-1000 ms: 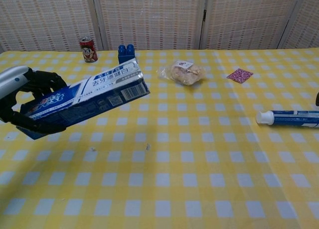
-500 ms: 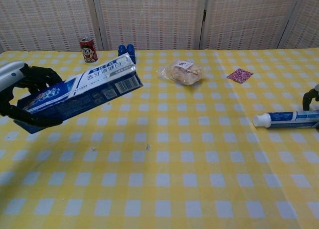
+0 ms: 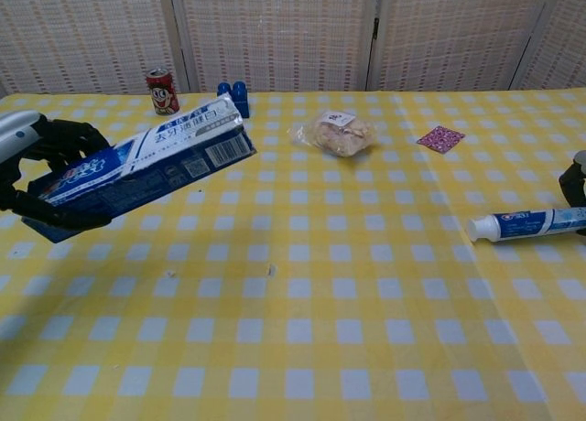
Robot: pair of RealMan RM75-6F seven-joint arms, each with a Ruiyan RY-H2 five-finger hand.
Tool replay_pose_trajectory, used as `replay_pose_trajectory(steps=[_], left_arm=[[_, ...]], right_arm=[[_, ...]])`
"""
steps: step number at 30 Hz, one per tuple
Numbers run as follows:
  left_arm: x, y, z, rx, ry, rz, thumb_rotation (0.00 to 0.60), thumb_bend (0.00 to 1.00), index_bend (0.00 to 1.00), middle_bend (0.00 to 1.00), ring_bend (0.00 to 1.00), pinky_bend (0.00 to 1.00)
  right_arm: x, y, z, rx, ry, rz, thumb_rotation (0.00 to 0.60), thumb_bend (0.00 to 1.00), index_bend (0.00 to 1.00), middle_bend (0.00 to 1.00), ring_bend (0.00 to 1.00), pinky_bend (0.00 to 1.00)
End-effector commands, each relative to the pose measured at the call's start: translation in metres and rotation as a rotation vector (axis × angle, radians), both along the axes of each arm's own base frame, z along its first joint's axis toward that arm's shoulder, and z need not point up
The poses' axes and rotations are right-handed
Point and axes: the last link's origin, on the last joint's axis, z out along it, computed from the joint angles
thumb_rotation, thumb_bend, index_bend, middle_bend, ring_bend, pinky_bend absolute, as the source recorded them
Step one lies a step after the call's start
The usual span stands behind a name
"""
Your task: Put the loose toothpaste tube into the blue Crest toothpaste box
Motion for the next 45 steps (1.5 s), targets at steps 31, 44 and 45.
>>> replay_pose_trajectory(steps=[31, 44, 45], left_arm=[[0.012, -0.009, 0.001, 0.020, 0.037, -0.041, 0.600, 0.20, 0.69, 0.75, 0.60, 0.68], [0.031, -0.021, -0.008, -0.007, 0.089, -0.107, 0.600, 0.20, 0.69, 0.75, 0.60, 0.68], [0.032, -0.021, -0.008, -0.009, 0.091, -0.109, 0.600, 0.20, 0.69, 0.75, 0.60, 0.68]], right_arm=[[0.028, 0.023, 0.051, -0.005, -0.439, 0.156, 0.600, 0.47, 0.75, 0.64, 0.65, 0.88], [0.101, 0.034, 0.068, 0.117, -0.504, 0.240, 0.600, 0.47, 0.75, 0.64, 0.65, 0.88], [0.104, 0.034, 0.067, 0.120, -0.503, 0.242, 0.600, 0.47, 0.75, 0.64, 0.65, 0.88]])
